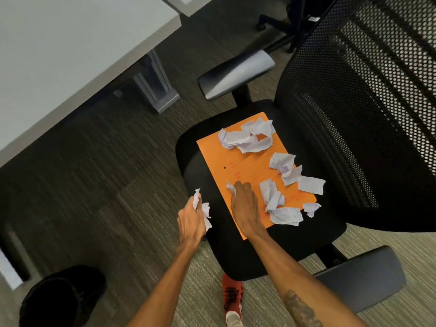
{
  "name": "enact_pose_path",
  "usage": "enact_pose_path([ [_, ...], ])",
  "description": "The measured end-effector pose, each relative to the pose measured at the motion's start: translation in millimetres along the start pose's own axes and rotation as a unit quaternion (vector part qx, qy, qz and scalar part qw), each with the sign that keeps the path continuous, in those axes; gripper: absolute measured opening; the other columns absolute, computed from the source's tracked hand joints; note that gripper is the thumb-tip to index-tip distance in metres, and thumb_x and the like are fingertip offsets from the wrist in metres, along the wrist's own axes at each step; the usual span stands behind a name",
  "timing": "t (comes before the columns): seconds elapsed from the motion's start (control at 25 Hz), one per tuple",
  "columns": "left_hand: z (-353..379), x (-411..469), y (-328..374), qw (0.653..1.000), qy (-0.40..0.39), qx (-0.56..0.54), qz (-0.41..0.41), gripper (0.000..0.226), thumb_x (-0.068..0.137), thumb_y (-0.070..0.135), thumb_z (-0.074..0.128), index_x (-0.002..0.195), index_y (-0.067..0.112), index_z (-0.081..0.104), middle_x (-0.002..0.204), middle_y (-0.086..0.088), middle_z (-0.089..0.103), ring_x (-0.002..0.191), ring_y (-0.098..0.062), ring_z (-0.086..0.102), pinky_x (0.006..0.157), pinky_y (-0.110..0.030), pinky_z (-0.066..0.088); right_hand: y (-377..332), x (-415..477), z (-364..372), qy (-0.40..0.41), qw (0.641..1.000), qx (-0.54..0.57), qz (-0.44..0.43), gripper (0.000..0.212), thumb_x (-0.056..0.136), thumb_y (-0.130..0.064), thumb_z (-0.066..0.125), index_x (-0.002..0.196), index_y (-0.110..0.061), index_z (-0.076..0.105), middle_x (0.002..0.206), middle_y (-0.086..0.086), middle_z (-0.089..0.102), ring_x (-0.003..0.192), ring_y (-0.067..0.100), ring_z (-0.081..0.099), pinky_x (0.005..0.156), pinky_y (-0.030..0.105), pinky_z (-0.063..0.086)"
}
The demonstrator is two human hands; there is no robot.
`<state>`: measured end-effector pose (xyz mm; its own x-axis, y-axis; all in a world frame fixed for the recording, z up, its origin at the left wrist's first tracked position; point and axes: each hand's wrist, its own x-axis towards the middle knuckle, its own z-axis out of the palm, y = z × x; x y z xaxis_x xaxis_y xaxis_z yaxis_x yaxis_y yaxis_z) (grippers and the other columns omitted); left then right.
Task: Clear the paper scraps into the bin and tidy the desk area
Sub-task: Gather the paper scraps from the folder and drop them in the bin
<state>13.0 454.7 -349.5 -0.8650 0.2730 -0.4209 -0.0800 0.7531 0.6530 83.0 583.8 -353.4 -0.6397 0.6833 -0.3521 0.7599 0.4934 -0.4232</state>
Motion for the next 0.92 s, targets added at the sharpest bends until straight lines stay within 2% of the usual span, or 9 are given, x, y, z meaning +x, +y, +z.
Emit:
enact_pose_path([
  [0.08, -1.2, -9.5, -9.6, 1.0, -0.012, -0.019, -0.011, 0.048, 0.105, 0.045, 0.034, 0.141, 0.02, 0.053, 0.105, -0.007, 0.073, 0.102, -0.026, 0.067, 0.089, -0.036, 0.049, 2.3, -7.6, 3.9, 0.012, 1.0, 0.0, -0.008, 0.025, 0.107, -0.024, 0.043, 0.126, -0.012, 0.054, 0.117, 0.01, 0.06, 0.098, 0.023, 0.062, 0.084, 0.032, 0.05],
  [0.12, -0.6, -12.6, -14.4, 0.999, -0.02, -0.029, -0.018, 0.05, 0.104, 0.046, 0.034, 0.142, 0.02, 0.052, 0.11, -0.01, 0.072, 0.105, -0.027, 0.066, 0.091, -0.038, 0.049, 2.9, -11.9, 5.7, 0.019, 1.0, 0.014, -0.007, 0.025, 0.107, -0.024, 0.043, 0.125, -0.011, 0.056, 0.114, 0.011, 0.06, 0.096, 0.024, 0.061, 0.083, 0.034, 0.05],
  [0.24, -1.3, -20.1, -32.8, 0.997, -0.025, -0.059, -0.049, 0.048, 0.104, 0.048, 0.034, 0.141, 0.023, 0.053, 0.11, -0.008, 0.071, 0.103, -0.025, 0.066, 0.089, -0.036, 0.049, -5.9, -32.2, 15.6, 0.041, 0.996, 0.075, -0.027, 0.022, 0.106, -0.021, 0.044, 0.12, -0.011, 0.059, 0.105, 0.01, 0.059, 0.089, 0.026, 0.059, 0.077, 0.04, 0.05],
  [0.32, -7.7, -23.6, -49.0, 0.993, -0.006, -0.079, -0.082, 0.048, 0.104, 0.047, 0.035, 0.132, 0.017, 0.061, 0.107, -0.008, 0.072, 0.101, -0.026, 0.066, 0.083, -0.035, 0.048, -22.0, -50.2, 26.0, 0.045, 0.991, 0.109, -0.056, 0.019, 0.105, -0.019, 0.047, 0.118, -0.014, 0.06, 0.099, 0.008, 0.058, 0.088, 0.024, 0.057, 0.075, 0.037, 0.048],
  [0.4, -22.2, -27.6, -72.5, 0.989, 0.012, -0.099, -0.112, 0.047, 0.104, 0.044, 0.037, 0.123, 0.012, 0.066, 0.102, -0.011, 0.072, 0.099, -0.03, 0.066, 0.083, -0.039, 0.049, -45.4, -69.0, 40.1, 0.027, 0.99, 0.118, -0.074, 0.016, 0.103, -0.019, 0.05, 0.114, -0.015, 0.06, 0.097, 0.004, 0.055, 0.087, 0.022, 0.055, 0.073, 0.036, 0.045],
  [0.56, -87.5, -38.1, -139.7, 0.978, 0.061, -0.094, -0.176, 0.043, 0.104, 0.038, 0.04, 0.129, 0.013, 0.064, 0.109, -0.016, 0.072, 0.105, -0.037, 0.064, 0.088, -0.04, 0.047, -114.0, -120.9, 83.4, -0.027, 0.987, 0.112, -0.112, 0.01, 0.102, -0.02, 0.052, 0.107, -0.016, 0.059, 0.094, 0.001, 0.049, 0.081, 0.022, 0.056, 0.065, 0.025, 0.031],
  [0.76, -206.6, -61.5, -247.1, 0.955, 0.09, -0.059, -0.276, 0.043, 0.102, 0.04, 0.041, 0.131, 0.014, 0.06, 0.121, -0.021, 0.065, 0.116, -0.04, 0.058, 0.093, -0.042, 0.044, -219.3, -198.9, 165.2, -0.122, 0.978, 0.081, -0.146, 0.021, 0.1, -0.015, 0.054, 0.119, -0.013, 0.062, 0.104, 0.01, 0.057, 0.094, 0.031, 0.061, 0.074, 0.036, 0.044],
  [0.84, -257.8, -72.1, -297.4, 0.938, 0.097, -0.046, -0.329, 0.043, 0.102, 0.04, 0.039, 0.13, 0.016, 0.06, 0.127, -0.019, 0.063, 0.119, -0.039, 0.057, 0.096, -0.042, 0.044, -266.6, -232.8, 202.5, -0.165, 0.97, 0.064, -0.167, 0.022, 0.1, -0.016, 0.054, 0.119, -0.013, 0.062, 0.108, 0.011, 0.058, 0.099, 0.031, 0.061, 0.077, 0.036, 0.044],
  [0.92, -303.4, -81.0, -344.7, 0.92, 0.104, -0.043, -0.375, 0.043, 0.102, 0.039, 0.039, 0.127, 0.013, 0.062, 0.128, -0.02, 0.062, 0.119, -0.04, 0.057, 0.096, -0.043, 0.044, -310.7, -264.8, 237.9, -0.197, 0.96, 0.064, -0.189, 0.02, 0.099, -0.016, 0.053, 0.116, -0.013, 0.063, 0.107, 0.009, 0.059, 0.097, 0.029, 0.061, 0.072, 0.033, 0.04],
])
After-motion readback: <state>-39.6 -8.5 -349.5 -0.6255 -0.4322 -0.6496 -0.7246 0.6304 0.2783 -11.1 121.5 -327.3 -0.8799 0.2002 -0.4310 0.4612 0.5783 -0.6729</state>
